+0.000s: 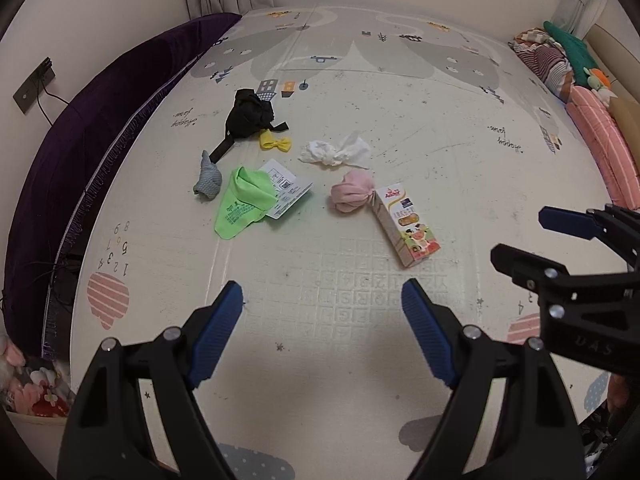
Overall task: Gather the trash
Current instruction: 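Move both tools back over the mat toward the milk carton, then grasp the Anchor milk carton with the right tool while the left grasps the pink cloth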
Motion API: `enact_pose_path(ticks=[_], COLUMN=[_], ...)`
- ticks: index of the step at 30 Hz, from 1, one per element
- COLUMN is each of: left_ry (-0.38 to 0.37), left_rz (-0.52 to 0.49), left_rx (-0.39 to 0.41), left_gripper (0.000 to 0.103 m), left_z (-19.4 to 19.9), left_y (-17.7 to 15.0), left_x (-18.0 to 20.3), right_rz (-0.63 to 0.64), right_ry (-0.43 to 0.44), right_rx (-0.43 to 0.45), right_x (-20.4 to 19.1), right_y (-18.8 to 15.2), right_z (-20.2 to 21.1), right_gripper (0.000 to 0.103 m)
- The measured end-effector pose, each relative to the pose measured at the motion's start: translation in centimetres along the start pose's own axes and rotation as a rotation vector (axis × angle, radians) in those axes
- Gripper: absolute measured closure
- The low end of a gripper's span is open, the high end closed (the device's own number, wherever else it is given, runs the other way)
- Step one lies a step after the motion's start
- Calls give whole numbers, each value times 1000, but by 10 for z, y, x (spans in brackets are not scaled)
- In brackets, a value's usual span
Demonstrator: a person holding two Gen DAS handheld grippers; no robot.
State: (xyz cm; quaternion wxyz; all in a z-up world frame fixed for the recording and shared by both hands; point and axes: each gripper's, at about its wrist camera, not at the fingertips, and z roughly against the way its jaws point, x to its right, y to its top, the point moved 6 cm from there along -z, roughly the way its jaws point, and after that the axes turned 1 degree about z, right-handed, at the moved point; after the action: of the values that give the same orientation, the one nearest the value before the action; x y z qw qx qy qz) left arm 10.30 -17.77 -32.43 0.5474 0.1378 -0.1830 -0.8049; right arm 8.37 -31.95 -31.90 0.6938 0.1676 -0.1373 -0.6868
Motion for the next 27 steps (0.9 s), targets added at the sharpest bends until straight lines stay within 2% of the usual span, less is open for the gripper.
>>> enact_pose_path(ticks=[8,13,17,18,20,27], left_ry=[20,17,27,28,28,22], left_rz=[2,10,-11,-16,-23,-57], left_rx=[-40,-54,-56,-57,-57,-22], left_gripper=[21,21,21,21,21,21], left_z=[-89,-136,-162,-166,-174,-195], left_y=[1,5,13,16,21,55], left_x=[-2,7,13,14,16,26], right_rz=[58,69,60,55,58,13], right_ry=[-33,-17,0,4,-4,-5], right_rx=[-78,-123,-157,-163,-160,-81], right_x=[14,22,30,33,41,76], right_y=[6,-4,-9,-9,-4,45], right_z=[-127,-181,-206,-210,-213,-198], right_gripper=[30,30,31,35,54,54])
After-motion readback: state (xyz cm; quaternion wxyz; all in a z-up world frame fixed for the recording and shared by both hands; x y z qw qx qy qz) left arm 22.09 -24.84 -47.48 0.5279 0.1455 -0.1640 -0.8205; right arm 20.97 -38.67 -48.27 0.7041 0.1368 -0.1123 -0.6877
